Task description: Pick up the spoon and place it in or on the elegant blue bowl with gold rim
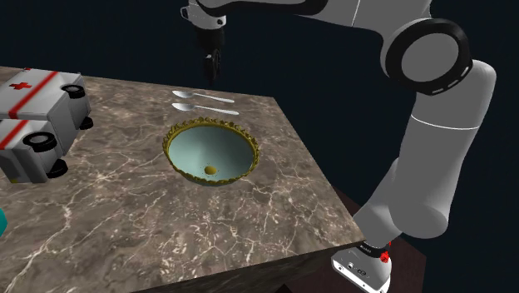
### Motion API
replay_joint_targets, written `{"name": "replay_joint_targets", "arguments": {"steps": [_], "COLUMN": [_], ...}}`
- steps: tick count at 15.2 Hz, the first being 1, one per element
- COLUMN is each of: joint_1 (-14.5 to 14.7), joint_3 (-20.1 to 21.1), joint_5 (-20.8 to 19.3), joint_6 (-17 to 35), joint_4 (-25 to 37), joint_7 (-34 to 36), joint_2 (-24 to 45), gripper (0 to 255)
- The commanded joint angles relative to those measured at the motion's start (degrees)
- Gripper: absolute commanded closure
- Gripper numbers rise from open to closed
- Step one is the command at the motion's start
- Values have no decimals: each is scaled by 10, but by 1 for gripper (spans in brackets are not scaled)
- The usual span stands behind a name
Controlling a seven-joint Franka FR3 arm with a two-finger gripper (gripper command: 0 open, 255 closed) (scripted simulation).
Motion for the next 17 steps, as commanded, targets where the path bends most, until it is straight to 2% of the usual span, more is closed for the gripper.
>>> {"name": "replay_joint_targets", "arguments": {"steps": [1, 9, 16, 17], "joint_1": [13, 3, 3, 3], "joint_3": [5, 2, 2, 2], "joint_5": [-16, -17, -17, -17], "joint_6": [-10, 52, 52, 52], "joint_4": [45, -28, -28, -28], "joint_7": [-14, -9, -9, -9], "joint_2": [43, 32, 32, 32], "gripper": [0, 0, 0, 255]}}
